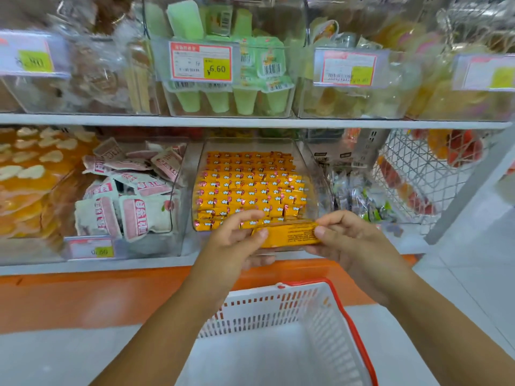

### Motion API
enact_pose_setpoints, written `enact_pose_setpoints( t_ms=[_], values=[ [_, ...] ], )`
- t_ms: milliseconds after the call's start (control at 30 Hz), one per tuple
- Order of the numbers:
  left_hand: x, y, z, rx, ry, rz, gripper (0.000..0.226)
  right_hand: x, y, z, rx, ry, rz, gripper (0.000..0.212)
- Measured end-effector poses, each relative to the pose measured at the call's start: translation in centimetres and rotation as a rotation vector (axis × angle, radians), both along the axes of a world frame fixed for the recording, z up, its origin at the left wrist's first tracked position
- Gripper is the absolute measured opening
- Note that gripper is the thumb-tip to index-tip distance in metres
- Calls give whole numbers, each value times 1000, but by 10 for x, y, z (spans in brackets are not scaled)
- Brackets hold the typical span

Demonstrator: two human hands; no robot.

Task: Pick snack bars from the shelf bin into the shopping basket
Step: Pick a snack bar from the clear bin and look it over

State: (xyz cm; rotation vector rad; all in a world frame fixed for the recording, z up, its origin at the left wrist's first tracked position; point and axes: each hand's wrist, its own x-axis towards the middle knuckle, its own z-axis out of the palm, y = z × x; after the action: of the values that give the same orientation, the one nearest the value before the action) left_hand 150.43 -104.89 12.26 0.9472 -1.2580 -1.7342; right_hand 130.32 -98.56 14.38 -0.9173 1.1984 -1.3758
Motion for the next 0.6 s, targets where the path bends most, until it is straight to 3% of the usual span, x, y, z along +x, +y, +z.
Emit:
enact_pose_setpoints(
  t_ms=[100, 233, 433, 600],
  values=[
    [5, 11, -4, 82, 73, 1, 26, 0, 8, 0, 7, -68, 11, 26],
    [12, 19, -1, 71, 64, -2, 24, 4, 13, -2, 21, -132, 9, 40],
    [22, 20, -6, 52, 16, 31, 31, 16, 15, -19, 71, -263, 37, 37],
    [27, 22, -9, 98, 66, -27, 39, 14, 19, -22, 33, -132, 15, 39]
  ],
)
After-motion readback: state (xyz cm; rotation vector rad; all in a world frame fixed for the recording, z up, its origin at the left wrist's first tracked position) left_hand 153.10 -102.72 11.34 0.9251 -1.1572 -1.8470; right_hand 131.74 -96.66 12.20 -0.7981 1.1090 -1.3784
